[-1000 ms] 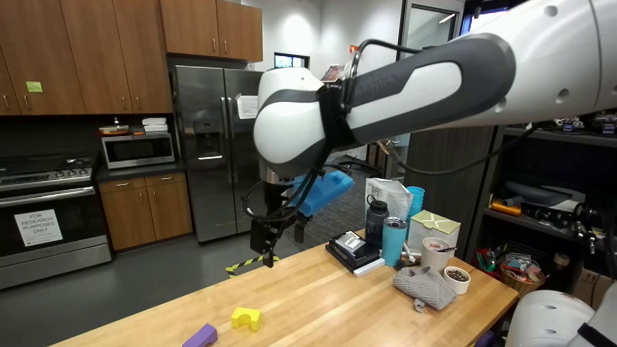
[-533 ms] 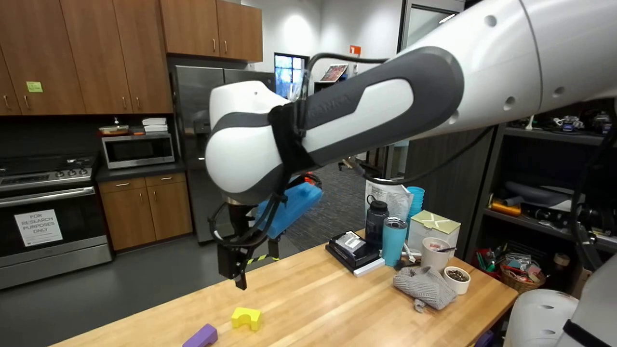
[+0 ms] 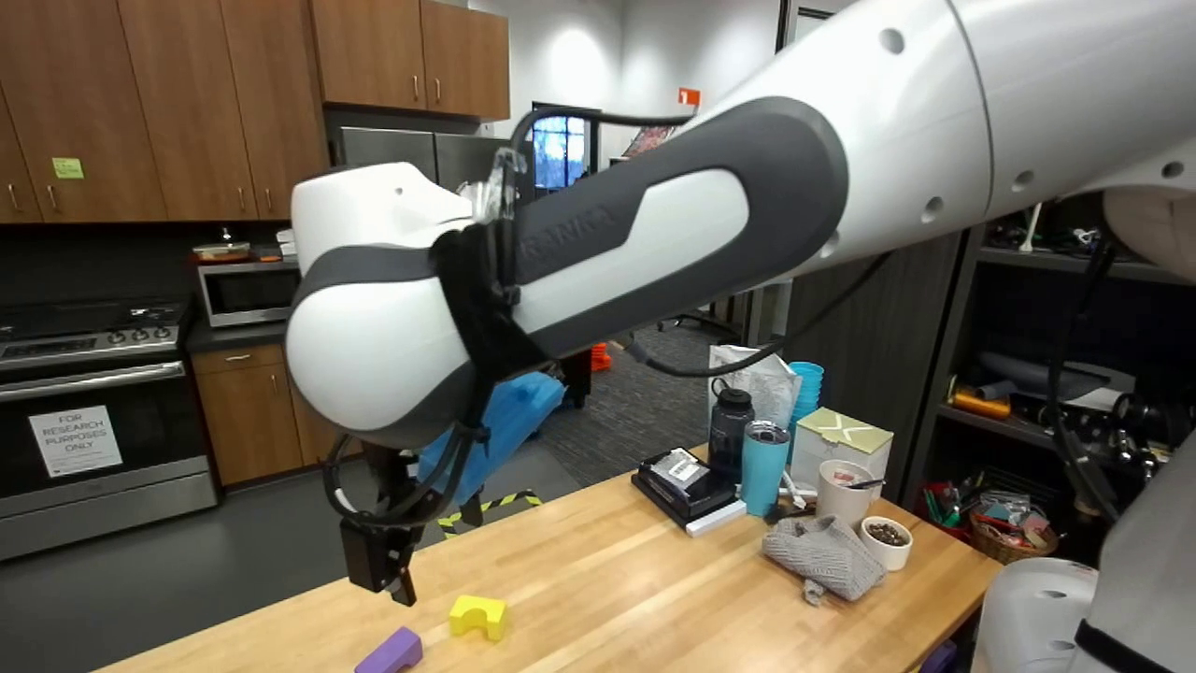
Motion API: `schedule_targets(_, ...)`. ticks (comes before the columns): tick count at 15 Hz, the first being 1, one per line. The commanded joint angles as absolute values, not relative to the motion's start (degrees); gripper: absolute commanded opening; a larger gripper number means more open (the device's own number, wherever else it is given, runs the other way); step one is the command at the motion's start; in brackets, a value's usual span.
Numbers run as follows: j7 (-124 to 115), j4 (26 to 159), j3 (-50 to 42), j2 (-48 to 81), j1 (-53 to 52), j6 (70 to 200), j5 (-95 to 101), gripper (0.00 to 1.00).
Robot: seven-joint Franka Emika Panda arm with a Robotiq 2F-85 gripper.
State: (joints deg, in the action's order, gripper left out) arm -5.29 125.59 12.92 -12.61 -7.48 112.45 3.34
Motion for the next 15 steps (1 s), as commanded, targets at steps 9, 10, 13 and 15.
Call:
schedule_targets(9, 3.2, 121.0, 13.0, -8.2, -11.7, 117.4, 0.8, 1.00)
schedule_targets(10, 3.8, 120.8, 12.9, -8.0, -11.7, 117.5, 0.6, 1.00)
schedule_targets(13, 3.7, 120.2, 13.0, -7.6, -11.5, 116.0, 1.7, 1.00)
schedule_targets(15, 3.4, 118.8, 13.9, -5.9, -12.0, 114.6, 4.9, 1.00)
